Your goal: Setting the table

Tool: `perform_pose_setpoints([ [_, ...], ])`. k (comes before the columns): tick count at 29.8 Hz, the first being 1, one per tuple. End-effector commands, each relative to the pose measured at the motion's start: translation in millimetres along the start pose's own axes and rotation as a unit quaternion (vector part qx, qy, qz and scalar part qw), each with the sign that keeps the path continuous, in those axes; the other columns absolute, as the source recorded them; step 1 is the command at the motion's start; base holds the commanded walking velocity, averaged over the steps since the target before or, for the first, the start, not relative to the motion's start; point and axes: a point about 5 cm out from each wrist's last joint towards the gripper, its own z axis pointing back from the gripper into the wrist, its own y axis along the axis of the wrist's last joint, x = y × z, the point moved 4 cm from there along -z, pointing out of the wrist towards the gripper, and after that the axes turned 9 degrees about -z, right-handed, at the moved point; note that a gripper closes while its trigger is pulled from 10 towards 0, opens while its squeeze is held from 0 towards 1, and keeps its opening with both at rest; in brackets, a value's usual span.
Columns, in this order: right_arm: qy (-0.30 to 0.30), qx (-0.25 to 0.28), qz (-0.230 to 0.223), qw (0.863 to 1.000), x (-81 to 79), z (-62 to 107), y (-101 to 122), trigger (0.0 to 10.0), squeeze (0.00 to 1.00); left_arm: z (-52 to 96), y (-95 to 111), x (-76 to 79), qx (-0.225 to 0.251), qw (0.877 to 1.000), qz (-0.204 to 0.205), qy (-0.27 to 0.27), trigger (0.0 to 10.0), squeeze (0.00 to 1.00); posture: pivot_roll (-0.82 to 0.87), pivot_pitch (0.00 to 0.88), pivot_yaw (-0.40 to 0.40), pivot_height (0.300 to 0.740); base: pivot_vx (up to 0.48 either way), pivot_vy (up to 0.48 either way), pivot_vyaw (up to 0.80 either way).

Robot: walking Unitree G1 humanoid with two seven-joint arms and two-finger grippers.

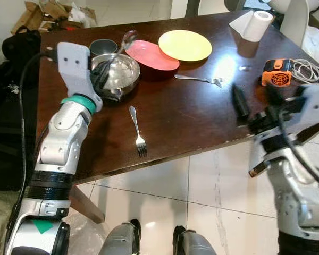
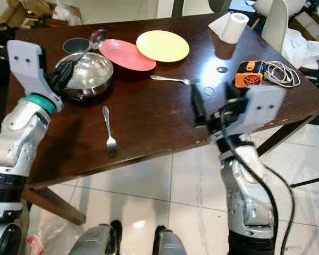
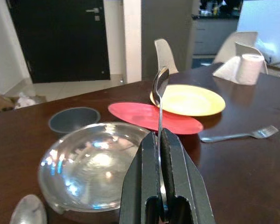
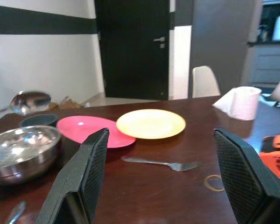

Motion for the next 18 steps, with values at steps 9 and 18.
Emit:
perform_pose_setpoints([
  [9,-0.024,-0.002,0.004,1.000,8.3,0.7,-4,10.0,0.00,-15.6,7,8.1,0.017,1.000,0.001,0.002,10.0,0.00,0.03,0.000,0.043,0.740,0.000,0.000,0.00],
  [18,-0.041,-0.008,-0.008,0.999,12.2,1.2,-8,10.0,0.00,-16.2,2,9.6,0.012,1.000,-0.001,0.001,10.0,0.00,0.02,0.000,0.044,0.740,0.000,0.000,-0.71],
])
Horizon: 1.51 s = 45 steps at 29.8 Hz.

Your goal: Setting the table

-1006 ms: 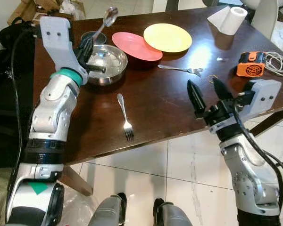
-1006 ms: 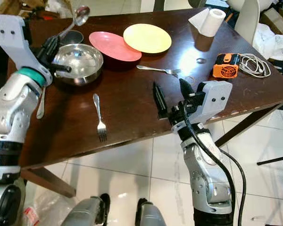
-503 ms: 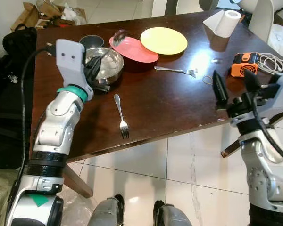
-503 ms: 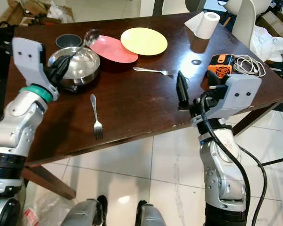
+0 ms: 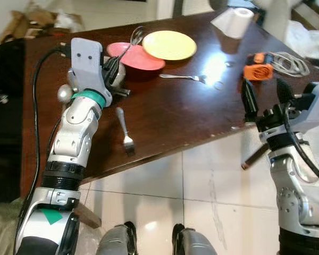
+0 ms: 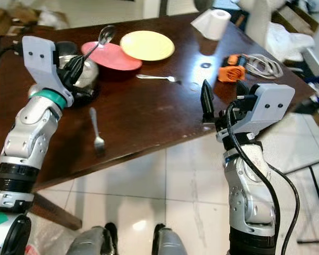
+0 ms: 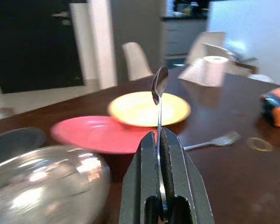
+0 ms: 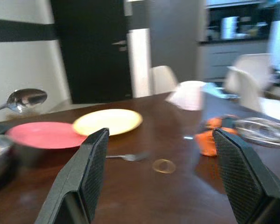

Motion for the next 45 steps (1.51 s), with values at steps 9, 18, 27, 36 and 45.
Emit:
perform_pose_setpoints([
  [9,-0.021,-0.006,-0.007,1.000,9.9,3.7,-1.1,10.0,0.00,-3.1,-2.1,4.9,0.003,1.000,-0.005,-0.007,10.0,0.00,0.02,0.007,0.048,0.740,0.000,0.000,-0.80],
  [18,-0.022,-0.006,-0.009,1.000,9.2,3.1,-1.4,10.0,0.00,-3.6,-3.3,5.6,0.002,1.000,-0.007,-0.010,10.0,0.00,0.02,0.018,0.051,0.740,0.000,0.000,-0.80],
  [27,-0.021,-0.007,-0.010,1.000,8.3,3.3,-1.6,10.0,0.00,-4.6,-3.7,6.2,0.002,1.000,-0.005,-0.010,10.0,0.00,0.02,0.023,0.049,0.740,0.000,0.000,-0.80],
  [36,-0.018,-0.006,-0.007,1.000,7.8,1.8,-0.4,10.0,0.00,-4.5,-4.4,7.1,0.002,1.000,-0.004,-0.009,10.0,0.00,0.02,0.025,0.043,0.740,0.000,0.000,-0.80],
  [45,-0.014,-0.008,-0.006,1.000,6.7,0.9,-0.6,10.0,0.00,-4.5,-4.6,7.8,0.002,1.000,-0.001,-0.006,10.0,0.00,0.02,0.026,0.037,0.740,0.000,0.000,-0.80],
])
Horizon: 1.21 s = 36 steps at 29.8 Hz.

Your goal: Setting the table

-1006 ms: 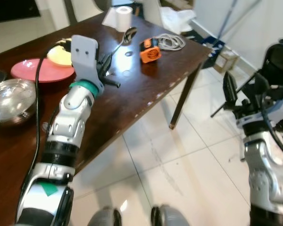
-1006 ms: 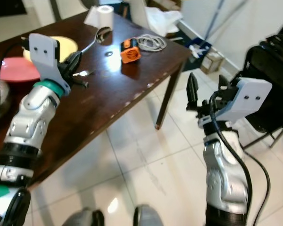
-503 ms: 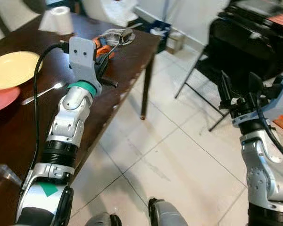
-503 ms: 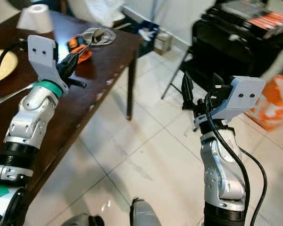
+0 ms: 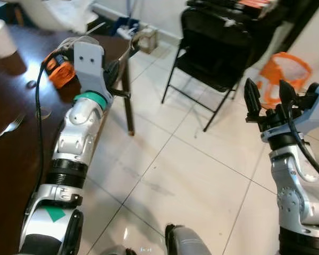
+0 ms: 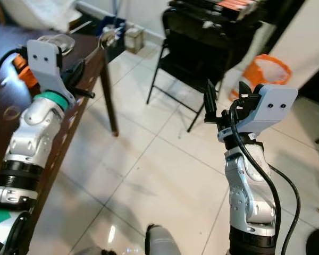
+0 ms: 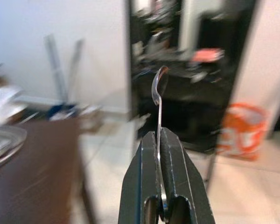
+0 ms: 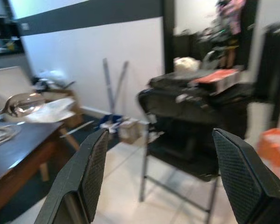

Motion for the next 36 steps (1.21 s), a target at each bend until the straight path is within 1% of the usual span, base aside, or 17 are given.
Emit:
perform_pose_setpoints([
  [1,-0.002,-0.012,-0.003,1.000,0.5,2.4,-5.6,10.0,0.00,3.6,-4.5,-5.0,-0.006,1.000,-0.005,0.008,10.0,0.00,0.02,0.026,0.037,0.740,0.000,0.000,-0.80],
  [36,0.003,-0.018,0.000,1.000,-0.4,1.5,-6.5,10.0,0.00,3.2,-4.7,-4.5,-0.004,1.000,0.002,0.014,10.0,0.00,0.01,0.029,0.026,0.740,0.000,0.000,-0.80],
])
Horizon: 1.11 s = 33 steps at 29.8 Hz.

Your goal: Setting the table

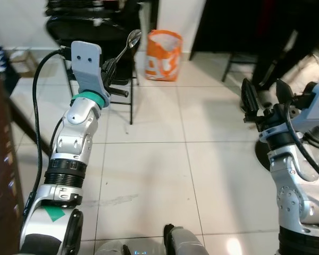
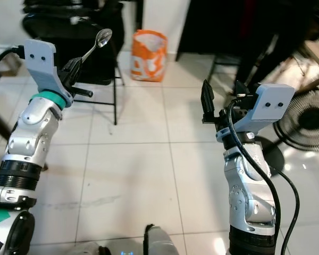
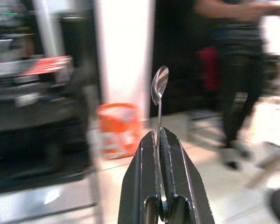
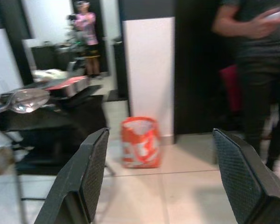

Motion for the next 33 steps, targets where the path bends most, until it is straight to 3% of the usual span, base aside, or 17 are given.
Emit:
perform_pose_setpoints([
  [1,-0.005,-0.006,0.002,1.000,3.2,0.9,-2,10.0,0.00,1.1,-1,-3.0,-0.002,1.000,0.000,0.004,10.0,0.00,0.01,0.026,0.026,0.740,0.000,0.000,-0.80],
  [16,-0.001,-0.008,0.004,1.000,3.4,-0.2,-3,10.0,0.00,0.8,-6,-0.1,-0.012,1.000,0.022,0.006,10.0,0.00,0.01,0.009,0.024,0.740,0.000,0.000,-0.80],
  [24,-0.004,-0.016,0.008,1.000,6.4,0.6,-8,10.0,0.00,6.3,-19,5.4,-0.029,0.999,0.017,-0.006,10.0,0.00,0.02,0.000,0.024,0.740,0.000,0.000,-0.80],
  [33,-0.005,-0.018,0.007,1.000,7.1,0.4,-10,10.0,0.00,1.0,-19,8.4,-0.034,0.999,0.017,-0.005,10.0,0.00,0.01,0.000,0.026,0.740,0.000,0.000,-0.80],
])
